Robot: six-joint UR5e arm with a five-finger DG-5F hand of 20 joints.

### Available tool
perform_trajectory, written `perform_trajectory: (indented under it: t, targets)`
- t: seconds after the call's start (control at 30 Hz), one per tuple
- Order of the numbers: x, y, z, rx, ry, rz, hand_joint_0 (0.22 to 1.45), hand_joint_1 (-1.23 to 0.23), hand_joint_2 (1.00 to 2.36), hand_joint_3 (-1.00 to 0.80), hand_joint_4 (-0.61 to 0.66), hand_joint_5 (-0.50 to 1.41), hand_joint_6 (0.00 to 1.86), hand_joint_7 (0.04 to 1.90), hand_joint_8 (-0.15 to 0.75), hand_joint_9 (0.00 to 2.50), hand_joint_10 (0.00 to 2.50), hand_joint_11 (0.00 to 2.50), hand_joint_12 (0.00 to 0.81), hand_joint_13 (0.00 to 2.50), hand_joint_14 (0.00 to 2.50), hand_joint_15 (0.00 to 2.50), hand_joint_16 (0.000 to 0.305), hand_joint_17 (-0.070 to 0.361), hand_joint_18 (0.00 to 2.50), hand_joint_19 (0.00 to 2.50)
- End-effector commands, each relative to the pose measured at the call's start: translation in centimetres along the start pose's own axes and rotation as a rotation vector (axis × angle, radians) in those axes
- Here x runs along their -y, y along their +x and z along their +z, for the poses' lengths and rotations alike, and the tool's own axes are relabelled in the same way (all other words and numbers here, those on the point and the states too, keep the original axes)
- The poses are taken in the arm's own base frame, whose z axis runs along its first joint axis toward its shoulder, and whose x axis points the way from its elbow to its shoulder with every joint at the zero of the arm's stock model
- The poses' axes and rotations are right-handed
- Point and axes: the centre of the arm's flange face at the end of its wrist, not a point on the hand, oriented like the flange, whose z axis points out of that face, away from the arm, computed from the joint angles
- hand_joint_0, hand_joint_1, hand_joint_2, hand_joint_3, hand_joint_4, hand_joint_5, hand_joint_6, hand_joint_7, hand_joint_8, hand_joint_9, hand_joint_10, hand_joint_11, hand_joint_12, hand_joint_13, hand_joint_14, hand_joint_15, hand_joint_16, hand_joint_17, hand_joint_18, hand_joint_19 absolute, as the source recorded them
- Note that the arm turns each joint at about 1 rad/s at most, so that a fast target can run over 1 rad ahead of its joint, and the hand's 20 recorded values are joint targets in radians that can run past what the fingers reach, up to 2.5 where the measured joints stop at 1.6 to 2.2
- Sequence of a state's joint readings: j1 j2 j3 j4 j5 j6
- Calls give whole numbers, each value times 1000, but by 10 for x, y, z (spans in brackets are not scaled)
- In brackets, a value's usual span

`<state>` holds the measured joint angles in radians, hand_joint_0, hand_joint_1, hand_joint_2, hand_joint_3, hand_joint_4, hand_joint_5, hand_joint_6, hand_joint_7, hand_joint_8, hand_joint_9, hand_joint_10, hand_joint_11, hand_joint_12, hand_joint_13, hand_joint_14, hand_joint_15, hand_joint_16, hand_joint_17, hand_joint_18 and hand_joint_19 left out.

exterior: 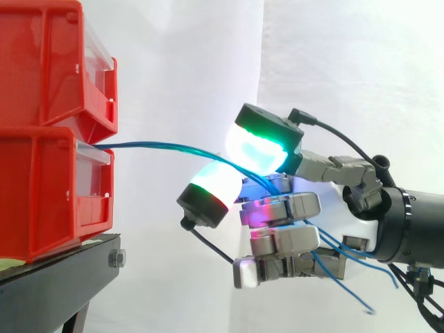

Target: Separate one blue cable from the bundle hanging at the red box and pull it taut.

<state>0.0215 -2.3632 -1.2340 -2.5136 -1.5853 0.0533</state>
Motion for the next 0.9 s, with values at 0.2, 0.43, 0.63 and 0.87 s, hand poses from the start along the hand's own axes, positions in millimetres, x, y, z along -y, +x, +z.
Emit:
perform_trajectory:
  t: [0.2,0.43,0.63,0.87]
  targets:
    - [-47,-4,-9,8,74,10,707,-760,1022,-225,131,-206,831,948,284,879,1241,1432,337,1182,472,1724,42,94,950,654]
    - [-45,-5,-16,12,126,-3,731,-791,1019,-274,132,-209,839,875,279,868,1250,1429,337,1173,523,1694,42,94,954,666]
    - [-43,1,-15,9,129,1,762,-863,1015,-329,129,-211,852,897,284,879,1255,1436,334,1169,550,1686,42,94,958,662]
    - [-42,2,-14,55,130,65,775,-872,1007,-426,165,-211,861,900,284,888,1222,1455,342,1176,528,1719,41,93,963,675]
